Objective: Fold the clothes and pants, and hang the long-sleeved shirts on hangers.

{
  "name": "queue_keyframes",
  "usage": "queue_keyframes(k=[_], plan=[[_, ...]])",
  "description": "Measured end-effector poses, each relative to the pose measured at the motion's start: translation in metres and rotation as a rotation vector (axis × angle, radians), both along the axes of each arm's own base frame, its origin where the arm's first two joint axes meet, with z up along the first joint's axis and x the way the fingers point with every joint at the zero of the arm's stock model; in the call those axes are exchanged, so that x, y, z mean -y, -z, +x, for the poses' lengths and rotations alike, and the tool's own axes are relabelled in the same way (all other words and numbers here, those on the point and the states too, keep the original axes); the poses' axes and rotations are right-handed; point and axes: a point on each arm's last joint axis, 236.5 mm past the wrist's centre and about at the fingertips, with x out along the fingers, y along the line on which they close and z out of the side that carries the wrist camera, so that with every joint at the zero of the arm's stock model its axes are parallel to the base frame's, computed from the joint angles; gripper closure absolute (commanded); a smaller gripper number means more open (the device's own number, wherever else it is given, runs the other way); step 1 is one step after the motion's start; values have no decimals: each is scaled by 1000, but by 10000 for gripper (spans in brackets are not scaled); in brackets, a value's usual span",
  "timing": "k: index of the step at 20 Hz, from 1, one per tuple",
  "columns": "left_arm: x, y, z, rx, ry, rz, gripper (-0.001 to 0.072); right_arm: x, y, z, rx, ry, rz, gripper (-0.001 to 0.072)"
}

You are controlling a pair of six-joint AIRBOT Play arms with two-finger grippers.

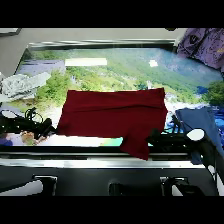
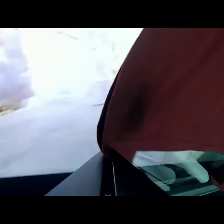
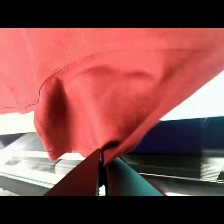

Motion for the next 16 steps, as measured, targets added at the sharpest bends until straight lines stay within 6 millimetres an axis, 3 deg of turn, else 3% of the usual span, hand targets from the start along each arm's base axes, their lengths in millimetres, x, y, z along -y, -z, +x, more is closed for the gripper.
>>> queue_keyframes(k=[3,10,13,16], plan=[[-7,-20,-9,11,-4,43,694,9,-13,-14,12,-1,-55,684],[-26,-62,-32,32,-44,184,694,21,-51,-71,24,-12,-152,686],[-27,-67,-28,57,-68,199,695,28,-62,-71,40,-9,-186,686],[-30,-71,-11,111,-105,203,695,37,-71,-47,49,-47,-225,686]])
